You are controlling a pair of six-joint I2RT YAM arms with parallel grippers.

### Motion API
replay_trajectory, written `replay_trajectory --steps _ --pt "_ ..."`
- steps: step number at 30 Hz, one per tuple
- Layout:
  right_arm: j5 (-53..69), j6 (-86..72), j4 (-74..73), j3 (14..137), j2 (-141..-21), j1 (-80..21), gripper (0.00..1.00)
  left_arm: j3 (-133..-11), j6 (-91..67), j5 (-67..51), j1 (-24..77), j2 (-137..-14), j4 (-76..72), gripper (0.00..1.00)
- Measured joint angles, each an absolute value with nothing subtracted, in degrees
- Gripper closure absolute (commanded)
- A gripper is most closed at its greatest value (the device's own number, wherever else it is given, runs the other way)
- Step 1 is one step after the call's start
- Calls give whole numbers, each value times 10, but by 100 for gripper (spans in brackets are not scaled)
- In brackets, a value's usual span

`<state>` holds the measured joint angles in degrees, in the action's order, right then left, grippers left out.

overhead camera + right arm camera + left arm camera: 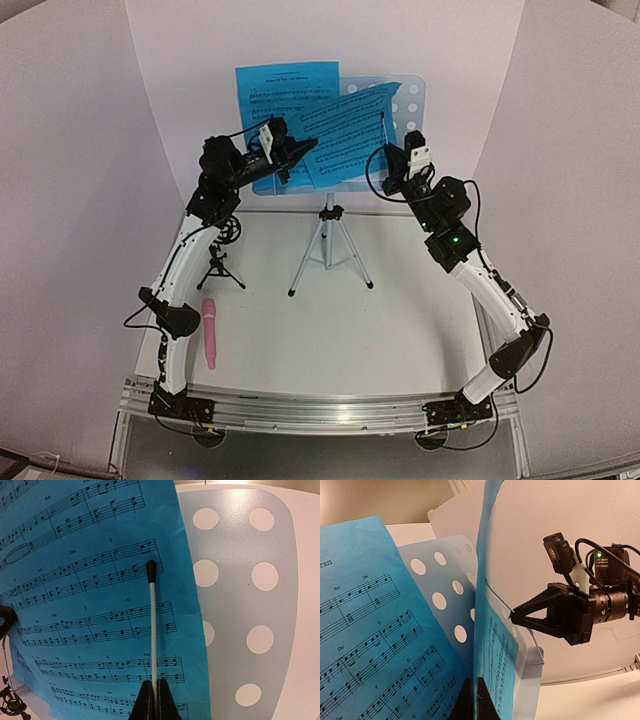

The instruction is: Set up the instrument practice props

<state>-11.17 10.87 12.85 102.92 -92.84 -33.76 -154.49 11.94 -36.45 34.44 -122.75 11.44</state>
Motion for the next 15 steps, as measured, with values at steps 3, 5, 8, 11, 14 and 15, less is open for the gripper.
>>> replay_trajectory --steps 3,5,8,11,14,15 --pt "-104 109 129 1026 -926 -338 100 -1546 123 -375 344 -1234 102 100" --pt "-101 109 128 1024 -925 -338 100 -1552 123 -381 344 -1239 97 100" --pt "-95 109 128 1024 -924 -337 100 -1556 123 -390 345 -1245 89 100" --pt "-87 109 128 1023 -924 -336 100 -1557 127 -393 348 -1251 78 100" --pt "-80 110 125 1023 -924 -336 100 -1559 139 -394 352 -1254 74 100" --pt "-78 110 124 1023 -924 -336 100 -1560 142 -395 353 -1255 74 100"
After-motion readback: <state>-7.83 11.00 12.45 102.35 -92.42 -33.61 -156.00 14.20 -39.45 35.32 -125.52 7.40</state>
